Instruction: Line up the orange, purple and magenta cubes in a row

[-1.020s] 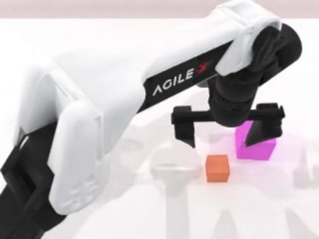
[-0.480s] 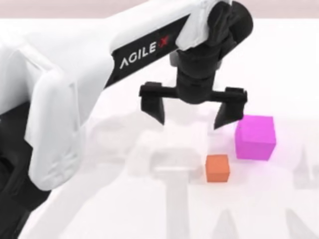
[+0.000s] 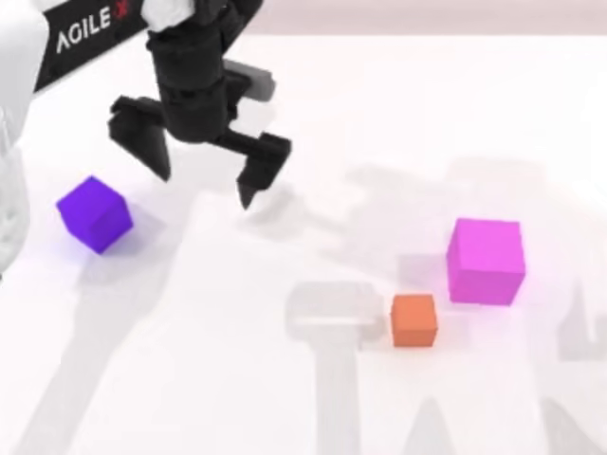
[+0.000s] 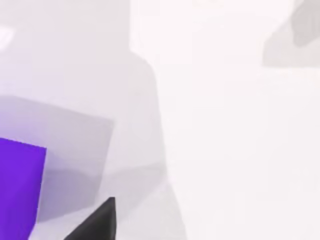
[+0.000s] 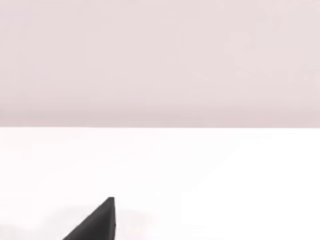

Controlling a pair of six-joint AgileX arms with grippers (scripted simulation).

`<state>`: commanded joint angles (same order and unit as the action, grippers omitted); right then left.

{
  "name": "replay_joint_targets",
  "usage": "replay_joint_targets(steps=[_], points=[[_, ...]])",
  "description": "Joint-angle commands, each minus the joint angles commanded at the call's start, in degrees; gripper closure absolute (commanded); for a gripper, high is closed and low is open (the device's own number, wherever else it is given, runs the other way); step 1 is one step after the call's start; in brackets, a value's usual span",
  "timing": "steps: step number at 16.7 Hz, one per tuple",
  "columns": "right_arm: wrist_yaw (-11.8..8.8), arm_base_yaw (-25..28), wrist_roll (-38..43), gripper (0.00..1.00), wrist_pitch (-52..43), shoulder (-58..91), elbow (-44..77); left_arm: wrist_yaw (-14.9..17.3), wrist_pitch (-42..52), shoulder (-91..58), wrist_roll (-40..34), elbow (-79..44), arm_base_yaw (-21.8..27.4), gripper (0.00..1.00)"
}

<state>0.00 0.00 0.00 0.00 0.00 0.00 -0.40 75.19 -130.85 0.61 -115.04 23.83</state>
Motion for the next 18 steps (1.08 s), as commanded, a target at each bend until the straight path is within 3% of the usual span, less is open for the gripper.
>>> replay_joint_targets(steps=[4, 8, 18], points=[[0.00, 0.00, 0.00, 0.00, 0.00, 0.00, 0.00, 0.26, -2.27, 3.11, 19.13, 5.48, -9.95, 0.00], [0.00, 0.00, 0.00, 0.00, 0.00, 0.00, 0.00, 0.50, -4.21, 5.75, 30.04, 9.21, -16.63, 0.00], [0.00, 0.00, 0.00, 0.00, 0.00, 0.00, 0.00, 0.58, -8.62, 5.06, 31.80, 12.77, -17.85, 0.00]])
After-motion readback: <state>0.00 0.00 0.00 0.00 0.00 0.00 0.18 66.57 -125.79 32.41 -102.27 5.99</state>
